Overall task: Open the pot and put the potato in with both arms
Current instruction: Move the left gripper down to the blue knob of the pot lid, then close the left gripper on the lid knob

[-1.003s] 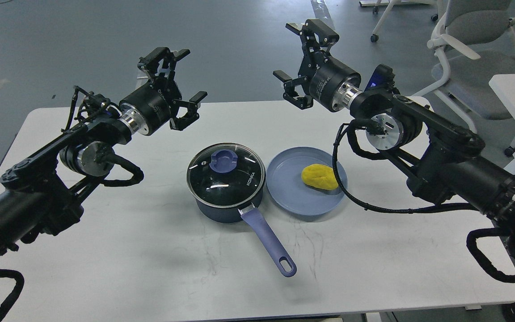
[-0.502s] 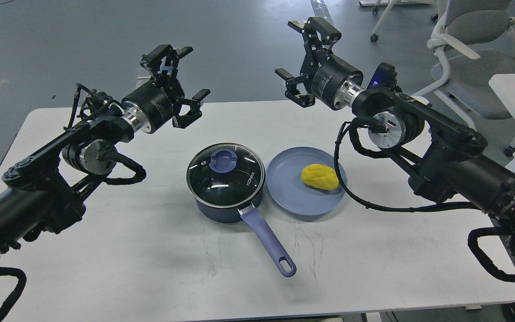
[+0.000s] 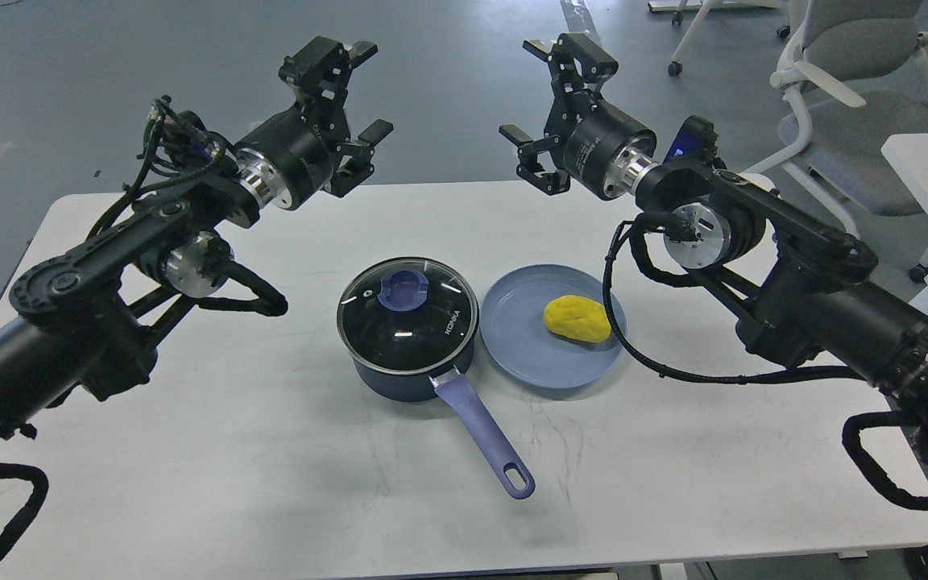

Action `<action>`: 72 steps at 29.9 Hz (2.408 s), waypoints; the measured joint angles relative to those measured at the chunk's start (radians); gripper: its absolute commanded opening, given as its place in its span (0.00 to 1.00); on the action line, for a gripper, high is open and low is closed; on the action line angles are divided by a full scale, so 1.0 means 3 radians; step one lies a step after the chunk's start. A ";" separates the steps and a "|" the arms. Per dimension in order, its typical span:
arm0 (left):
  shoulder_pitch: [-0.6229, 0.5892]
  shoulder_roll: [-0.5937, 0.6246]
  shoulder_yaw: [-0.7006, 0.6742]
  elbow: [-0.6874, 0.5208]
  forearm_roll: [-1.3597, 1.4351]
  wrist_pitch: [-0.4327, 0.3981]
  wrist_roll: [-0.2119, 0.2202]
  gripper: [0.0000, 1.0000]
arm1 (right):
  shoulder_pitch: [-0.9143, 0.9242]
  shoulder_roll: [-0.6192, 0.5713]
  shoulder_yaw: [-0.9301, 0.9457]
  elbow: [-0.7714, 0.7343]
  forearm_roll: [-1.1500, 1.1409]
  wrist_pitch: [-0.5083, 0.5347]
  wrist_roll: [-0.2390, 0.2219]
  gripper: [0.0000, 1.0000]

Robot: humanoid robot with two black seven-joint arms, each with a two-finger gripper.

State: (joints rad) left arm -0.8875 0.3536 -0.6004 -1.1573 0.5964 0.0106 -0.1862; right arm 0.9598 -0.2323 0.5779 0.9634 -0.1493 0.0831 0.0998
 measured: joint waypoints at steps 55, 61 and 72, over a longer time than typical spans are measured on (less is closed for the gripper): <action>0.0409 0.0255 0.1545 0.0484 0.4445 0.1594 -0.0836 0.93 | -0.0621 -0.0310 0.0549 -0.0133 0.0022 -0.0011 0.0004 1.00; 0.0411 0.0138 0.1568 0.0658 0.4445 0.1595 -0.0837 0.91 | -0.0625 -0.0312 0.0549 -0.0133 0.0022 -0.0016 0.0005 1.00; 0.0391 0.0110 0.1577 0.0703 0.4440 0.1594 -0.0841 0.91 | -0.0660 -0.0360 0.0543 -0.0130 0.0022 -0.0011 0.0005 1.00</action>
State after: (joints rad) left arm -0.7704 0.3865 -0.1274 -0.9464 1.9283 0.4888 -0.4386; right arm 0.7617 -0.3403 0.7409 0.9244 -0.1427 0.0798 0.1012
